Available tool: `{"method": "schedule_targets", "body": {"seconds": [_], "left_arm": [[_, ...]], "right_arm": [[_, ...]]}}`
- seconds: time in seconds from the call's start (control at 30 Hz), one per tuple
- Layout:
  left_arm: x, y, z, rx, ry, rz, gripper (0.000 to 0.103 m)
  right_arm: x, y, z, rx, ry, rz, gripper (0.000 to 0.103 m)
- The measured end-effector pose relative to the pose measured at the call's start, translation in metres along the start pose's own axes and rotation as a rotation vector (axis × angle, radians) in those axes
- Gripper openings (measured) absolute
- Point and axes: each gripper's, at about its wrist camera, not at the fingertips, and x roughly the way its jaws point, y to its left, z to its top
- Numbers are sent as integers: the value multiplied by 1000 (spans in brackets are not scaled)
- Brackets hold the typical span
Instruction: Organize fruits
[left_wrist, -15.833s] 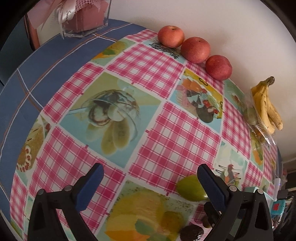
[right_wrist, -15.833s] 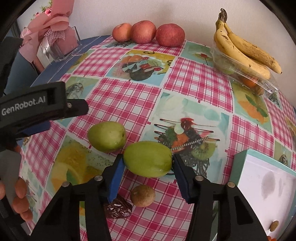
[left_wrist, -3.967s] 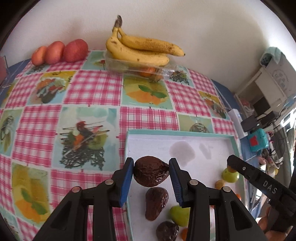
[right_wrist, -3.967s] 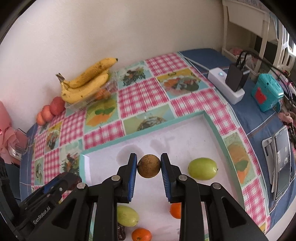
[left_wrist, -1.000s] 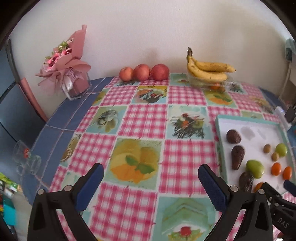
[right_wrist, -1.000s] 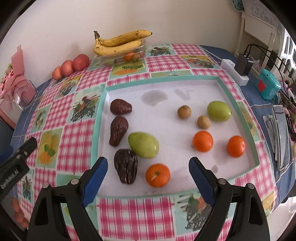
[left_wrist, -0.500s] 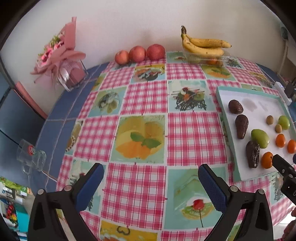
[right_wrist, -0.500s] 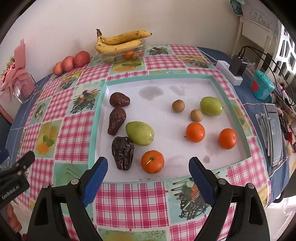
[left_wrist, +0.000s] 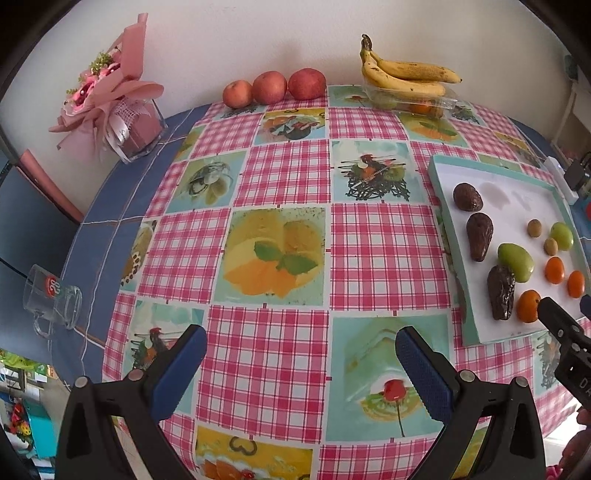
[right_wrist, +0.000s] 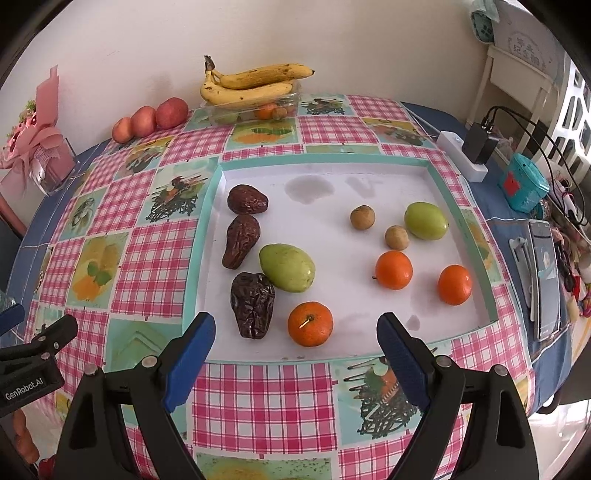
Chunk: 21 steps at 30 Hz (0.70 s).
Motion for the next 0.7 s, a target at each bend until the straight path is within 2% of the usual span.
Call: {"method": "schedule_targets", "body": {"seconds": [0.7], "left_arm": [[-2, 7, 2, -40, -10, -6, 103]], "right_arm": [[0, 6, -1, -26, 2, -2, 90]]}}
